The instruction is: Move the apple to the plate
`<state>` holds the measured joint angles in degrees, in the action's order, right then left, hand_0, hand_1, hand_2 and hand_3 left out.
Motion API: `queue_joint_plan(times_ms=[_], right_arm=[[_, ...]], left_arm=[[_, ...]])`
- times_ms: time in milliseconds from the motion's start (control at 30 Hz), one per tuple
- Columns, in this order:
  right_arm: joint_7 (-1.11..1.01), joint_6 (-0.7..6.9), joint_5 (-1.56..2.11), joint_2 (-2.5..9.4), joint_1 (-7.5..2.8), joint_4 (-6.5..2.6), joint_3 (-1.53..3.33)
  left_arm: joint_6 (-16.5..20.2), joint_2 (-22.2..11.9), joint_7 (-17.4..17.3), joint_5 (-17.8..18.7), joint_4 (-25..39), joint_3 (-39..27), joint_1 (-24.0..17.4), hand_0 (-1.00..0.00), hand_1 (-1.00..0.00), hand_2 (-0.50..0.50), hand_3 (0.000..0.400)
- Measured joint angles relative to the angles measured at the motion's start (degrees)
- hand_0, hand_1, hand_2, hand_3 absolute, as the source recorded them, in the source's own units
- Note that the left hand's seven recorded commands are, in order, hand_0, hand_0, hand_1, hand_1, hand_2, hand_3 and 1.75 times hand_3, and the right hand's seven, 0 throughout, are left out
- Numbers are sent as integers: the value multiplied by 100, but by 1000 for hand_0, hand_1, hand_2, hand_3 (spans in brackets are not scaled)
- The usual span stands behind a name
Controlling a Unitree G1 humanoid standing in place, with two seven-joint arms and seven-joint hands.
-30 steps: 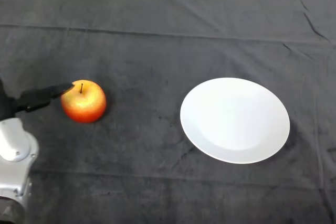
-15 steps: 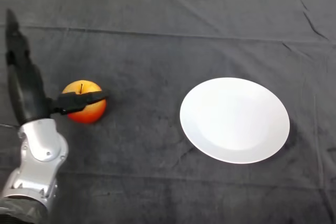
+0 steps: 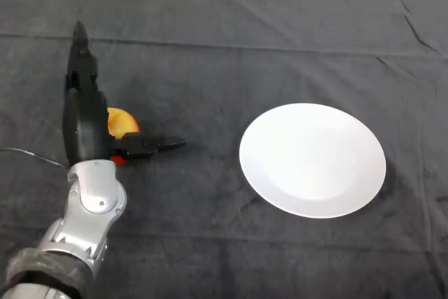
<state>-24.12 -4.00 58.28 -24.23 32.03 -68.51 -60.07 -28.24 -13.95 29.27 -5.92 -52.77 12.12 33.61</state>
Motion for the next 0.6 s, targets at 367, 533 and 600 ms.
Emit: queue_joint_plan(times_ms=[367, 533, 600], right_arm=[[0, 0, 0, 0, 0, 0, 0], [0, 0, 0, 0, 0, 0, 0], [0, 0, 0, 0, 0, 0, 0]], left_arm=[[-120, -20, -219, 46, -669, 10, 157, 0, 0, 0, 0], [-139, -21, -241, 47, -976, 4, 172, 0, 0, 0, 0], [-139, -21, -241, 48, -1096, 2, 181, 0, 0, 0, 0]])
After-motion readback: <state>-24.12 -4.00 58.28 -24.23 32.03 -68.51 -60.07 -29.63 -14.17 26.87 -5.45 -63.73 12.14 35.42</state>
